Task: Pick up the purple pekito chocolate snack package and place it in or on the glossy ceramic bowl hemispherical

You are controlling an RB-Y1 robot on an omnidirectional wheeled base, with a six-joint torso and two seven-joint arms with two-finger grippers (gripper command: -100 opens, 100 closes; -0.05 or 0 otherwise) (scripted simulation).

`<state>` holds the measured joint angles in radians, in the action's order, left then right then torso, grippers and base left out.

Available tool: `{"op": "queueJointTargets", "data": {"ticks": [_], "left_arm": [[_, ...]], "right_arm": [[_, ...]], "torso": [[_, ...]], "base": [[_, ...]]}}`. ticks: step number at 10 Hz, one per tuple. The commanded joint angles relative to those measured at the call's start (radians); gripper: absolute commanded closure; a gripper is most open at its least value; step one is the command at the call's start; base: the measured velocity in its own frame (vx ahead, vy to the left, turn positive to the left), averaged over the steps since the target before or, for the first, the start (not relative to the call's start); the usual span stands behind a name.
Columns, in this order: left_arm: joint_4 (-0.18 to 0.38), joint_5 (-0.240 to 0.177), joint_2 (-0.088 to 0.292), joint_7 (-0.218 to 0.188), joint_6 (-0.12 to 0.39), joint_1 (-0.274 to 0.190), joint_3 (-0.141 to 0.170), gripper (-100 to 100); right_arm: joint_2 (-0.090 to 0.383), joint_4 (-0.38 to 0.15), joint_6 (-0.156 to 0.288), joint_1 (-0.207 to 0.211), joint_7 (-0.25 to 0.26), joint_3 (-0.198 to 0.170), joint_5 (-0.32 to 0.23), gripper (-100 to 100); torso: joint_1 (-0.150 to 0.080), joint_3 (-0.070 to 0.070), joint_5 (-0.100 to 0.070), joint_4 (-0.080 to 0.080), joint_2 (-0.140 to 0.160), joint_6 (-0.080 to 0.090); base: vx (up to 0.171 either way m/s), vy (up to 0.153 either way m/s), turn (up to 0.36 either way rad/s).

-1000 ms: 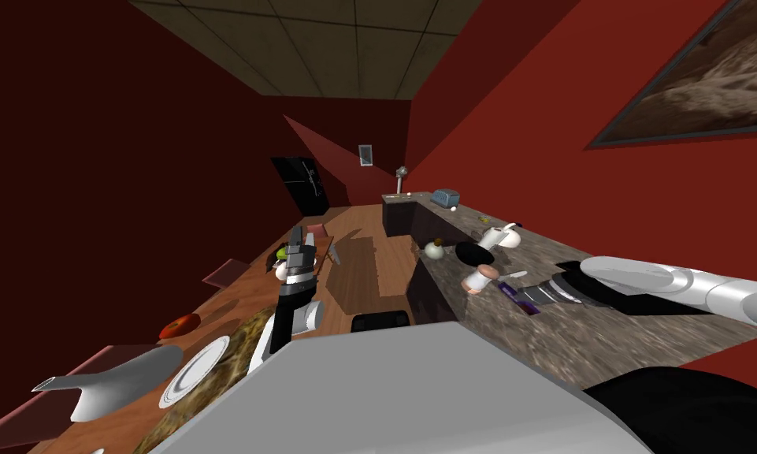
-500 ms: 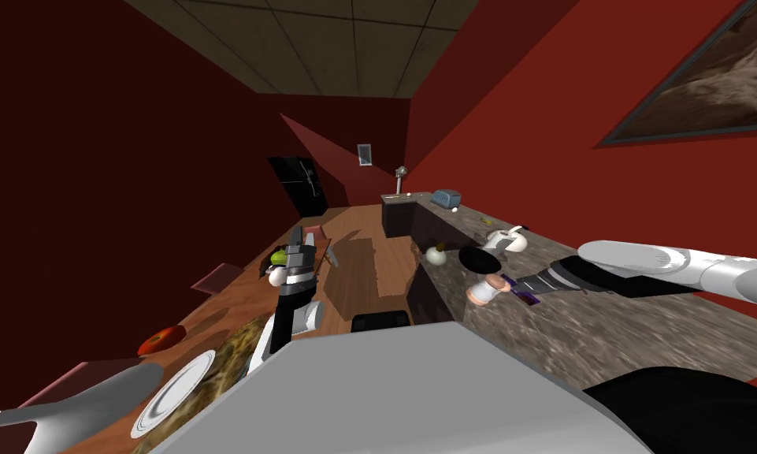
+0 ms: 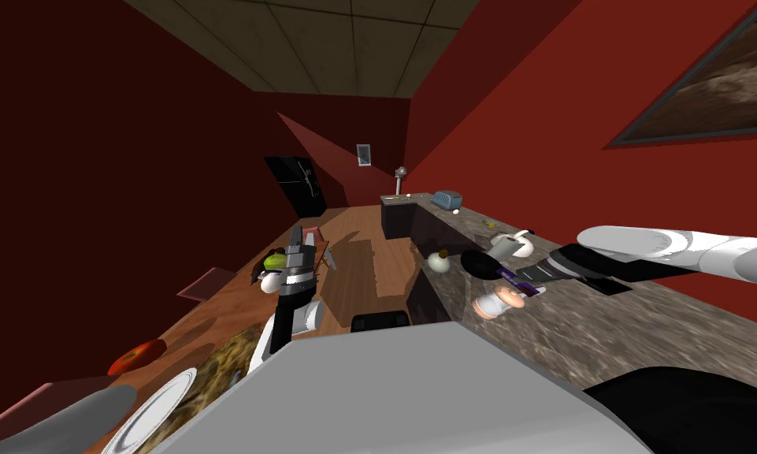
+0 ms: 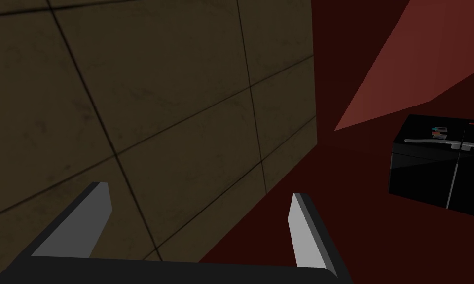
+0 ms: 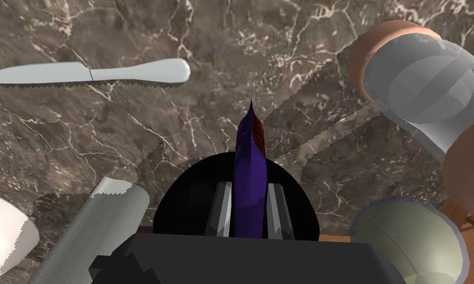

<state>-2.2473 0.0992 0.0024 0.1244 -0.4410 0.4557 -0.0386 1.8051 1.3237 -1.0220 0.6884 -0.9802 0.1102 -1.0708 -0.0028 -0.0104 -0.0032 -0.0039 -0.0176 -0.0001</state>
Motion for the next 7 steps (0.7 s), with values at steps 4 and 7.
{"op": "queueJointTargets", "data": {"ticks": [4, 7], "left_arm": [[0.0, 0.0, 0.0, 0.0, 0.0, 0.0, 0.0, 0], [0.0, 0.0, 0.0, 0.0, 0.0, 0.0, 0.0, 0]], "right_arm": [[0.04, -0.011, -0.043, -0.025, -0.018, 0.012, 0.017, 100], [0.089, -0.022, -0.096, -0.036, -0.038, 0.046, 0.035, 100]], "torso": [[-0.001, 0.0, 0.0, 0.0, -0.001, 0.0], [0.0, -0.001, 0.001, 0.0, -0.002, 0.0]], "base": [[0.069, -0.012, -0.006], [0.091, -0.012, -0.016]]}}
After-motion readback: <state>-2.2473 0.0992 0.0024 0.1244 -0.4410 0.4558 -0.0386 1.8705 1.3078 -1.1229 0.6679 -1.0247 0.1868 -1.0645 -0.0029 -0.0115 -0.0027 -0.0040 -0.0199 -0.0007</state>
